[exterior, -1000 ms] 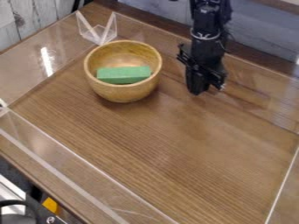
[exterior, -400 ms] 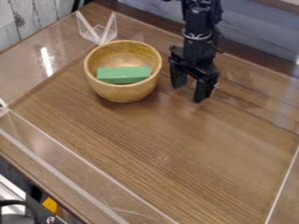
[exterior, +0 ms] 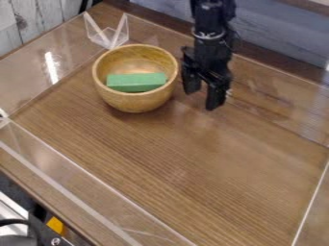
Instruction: Put the green block in the brown bowl
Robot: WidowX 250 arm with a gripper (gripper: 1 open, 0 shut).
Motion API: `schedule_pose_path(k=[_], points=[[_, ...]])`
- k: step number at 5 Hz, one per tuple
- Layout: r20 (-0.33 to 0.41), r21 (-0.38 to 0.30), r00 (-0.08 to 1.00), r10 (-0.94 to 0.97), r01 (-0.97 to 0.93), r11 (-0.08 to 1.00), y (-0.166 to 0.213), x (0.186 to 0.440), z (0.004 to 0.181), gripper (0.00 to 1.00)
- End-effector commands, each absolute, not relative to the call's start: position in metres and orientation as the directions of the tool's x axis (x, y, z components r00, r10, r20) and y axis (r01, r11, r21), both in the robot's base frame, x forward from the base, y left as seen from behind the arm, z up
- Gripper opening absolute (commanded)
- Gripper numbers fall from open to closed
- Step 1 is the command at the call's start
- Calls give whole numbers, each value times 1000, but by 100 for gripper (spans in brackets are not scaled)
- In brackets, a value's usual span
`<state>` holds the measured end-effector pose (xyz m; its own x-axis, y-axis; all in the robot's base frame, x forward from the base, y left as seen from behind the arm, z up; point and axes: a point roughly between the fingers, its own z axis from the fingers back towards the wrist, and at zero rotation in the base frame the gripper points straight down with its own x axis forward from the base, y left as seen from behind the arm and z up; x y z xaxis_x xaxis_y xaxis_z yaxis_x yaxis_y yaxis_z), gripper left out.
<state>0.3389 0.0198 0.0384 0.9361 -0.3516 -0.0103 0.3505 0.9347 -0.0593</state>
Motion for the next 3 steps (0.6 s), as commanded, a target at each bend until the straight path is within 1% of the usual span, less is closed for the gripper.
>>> schedule_pose_path(k=[1,3], points=[[59,-32,920,-387,389,921,21,338,63,100],[61,-44,892,-449,452,891,18,332,58,100]])
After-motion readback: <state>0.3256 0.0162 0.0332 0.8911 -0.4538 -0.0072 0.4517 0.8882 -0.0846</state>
